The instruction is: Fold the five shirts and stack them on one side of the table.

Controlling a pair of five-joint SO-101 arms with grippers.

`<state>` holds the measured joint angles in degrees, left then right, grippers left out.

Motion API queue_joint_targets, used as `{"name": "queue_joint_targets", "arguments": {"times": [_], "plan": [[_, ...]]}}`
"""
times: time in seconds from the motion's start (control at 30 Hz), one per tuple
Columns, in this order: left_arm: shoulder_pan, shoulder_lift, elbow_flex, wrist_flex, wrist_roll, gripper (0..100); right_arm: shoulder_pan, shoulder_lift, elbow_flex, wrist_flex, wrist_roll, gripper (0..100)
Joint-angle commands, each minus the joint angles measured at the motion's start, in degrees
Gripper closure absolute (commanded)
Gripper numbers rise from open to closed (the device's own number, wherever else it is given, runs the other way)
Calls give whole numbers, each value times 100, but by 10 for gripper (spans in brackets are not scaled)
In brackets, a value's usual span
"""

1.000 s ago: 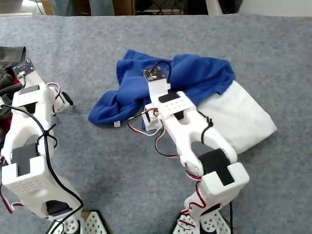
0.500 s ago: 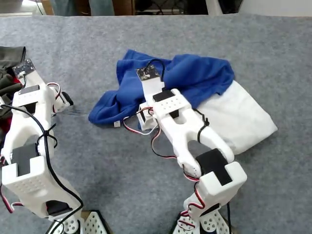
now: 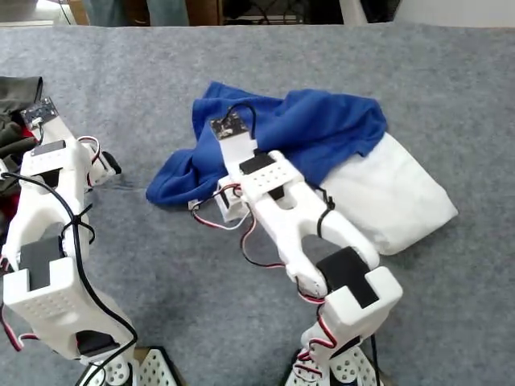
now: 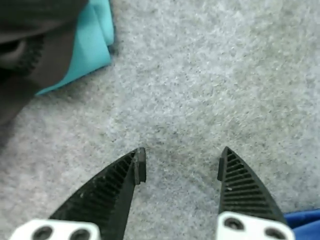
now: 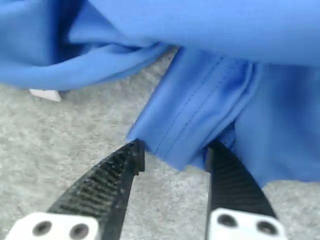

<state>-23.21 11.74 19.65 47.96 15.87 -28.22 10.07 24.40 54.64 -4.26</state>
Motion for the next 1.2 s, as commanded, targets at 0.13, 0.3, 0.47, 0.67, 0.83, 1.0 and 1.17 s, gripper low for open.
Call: {"name": "queue_joint_targets", "arguments": {"times": [0.13,0.3,0.47,0.67,0.83,1.0,1.17], "plan": [[66,-26,-303,44,-53,748,-70,-13,-215,-141,-35,842],[66,-26,-303,53,-53,748,-70,-13,-215,-141,-44,858],[66,-26,-303,53,-53,748,-79,-13,-242,-149,-229,881],[66,-26,-303,53,-53,748,-413,-22,-224,-132,-220,880],[66,-26,-303,44,-53,748,-624,-22,-233,-88,-193,879],[66,-26,-303,44,-53,748,-818,-66,-242,-97,-114,879],[66,-26,-303,44,-53,748,-809,-22,-321,-141,360,878]]}}
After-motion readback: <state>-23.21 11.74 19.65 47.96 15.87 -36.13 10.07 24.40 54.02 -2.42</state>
